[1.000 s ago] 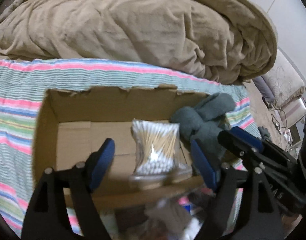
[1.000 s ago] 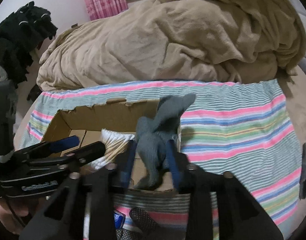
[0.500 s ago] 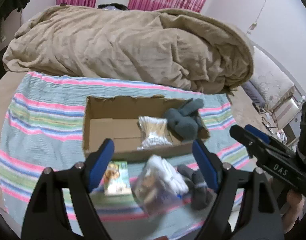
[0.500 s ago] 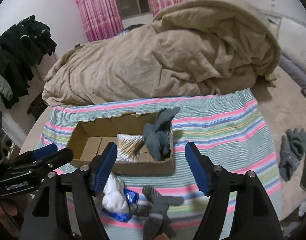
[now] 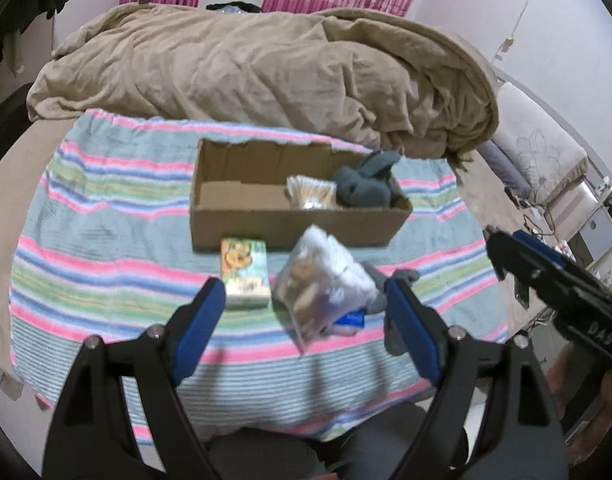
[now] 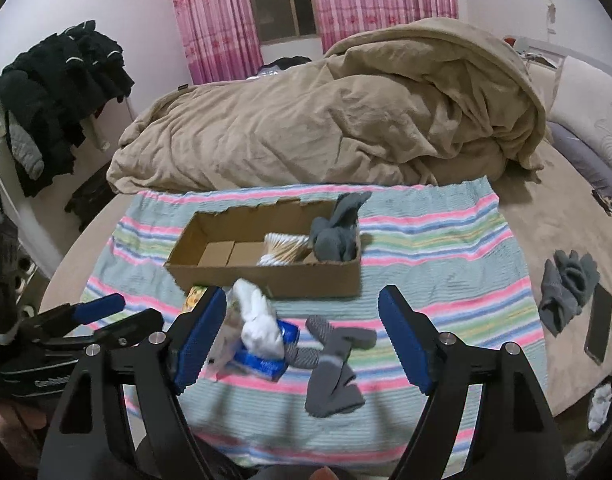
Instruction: Organize objects
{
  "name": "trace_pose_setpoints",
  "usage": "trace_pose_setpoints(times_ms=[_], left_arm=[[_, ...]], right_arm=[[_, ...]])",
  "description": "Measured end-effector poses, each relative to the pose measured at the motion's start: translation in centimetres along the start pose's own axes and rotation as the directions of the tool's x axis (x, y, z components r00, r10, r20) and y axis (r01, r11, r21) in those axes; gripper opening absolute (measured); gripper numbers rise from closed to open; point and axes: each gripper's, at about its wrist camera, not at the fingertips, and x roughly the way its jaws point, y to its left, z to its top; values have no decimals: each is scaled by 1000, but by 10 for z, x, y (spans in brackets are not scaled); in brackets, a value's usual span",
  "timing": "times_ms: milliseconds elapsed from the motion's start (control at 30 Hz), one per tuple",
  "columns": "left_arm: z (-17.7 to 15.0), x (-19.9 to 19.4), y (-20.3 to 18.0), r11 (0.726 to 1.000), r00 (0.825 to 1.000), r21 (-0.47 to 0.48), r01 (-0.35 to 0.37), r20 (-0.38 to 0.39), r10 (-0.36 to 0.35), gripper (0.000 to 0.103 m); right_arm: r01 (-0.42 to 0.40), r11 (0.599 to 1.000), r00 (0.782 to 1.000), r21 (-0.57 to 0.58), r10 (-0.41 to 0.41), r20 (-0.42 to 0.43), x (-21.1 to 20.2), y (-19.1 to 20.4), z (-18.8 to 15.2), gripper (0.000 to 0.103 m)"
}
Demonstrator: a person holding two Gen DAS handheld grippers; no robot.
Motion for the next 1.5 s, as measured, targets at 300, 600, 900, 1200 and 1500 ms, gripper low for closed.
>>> trace_pose_setpoints(times_ms=[300, 600, 900, 1200, 1500], left_arm=[[-26, 42, 14, 999, 995, 3, -37, -91, 37, 84], [-17, 57, 12, 999, 998, -35, -16, -56, 14, 84], [-16, 96, 9, 1000, 992, -23, 2, -126, -5, 84], [-9, 83, 3, 996, 994, -69, 58, -93, -65, 85], [2, 111, 7, 989, 989, -148, -15, -147, -7, 86]], right_arm=[[7, 1000, 999, 9, -7, -42, 8, -17, -31, 81], [5, 999, 990, 42, 1, -144, 55, -39, -60, 81], [2, 998, 979, 67, 12, -206, 92, -56, -70, 81], [-59, 994, 965, 89, 79, -249, 113, -64, -82, 75], [-138, 989, 955, 55, 148, -257, 113, -50, -84, 32]])
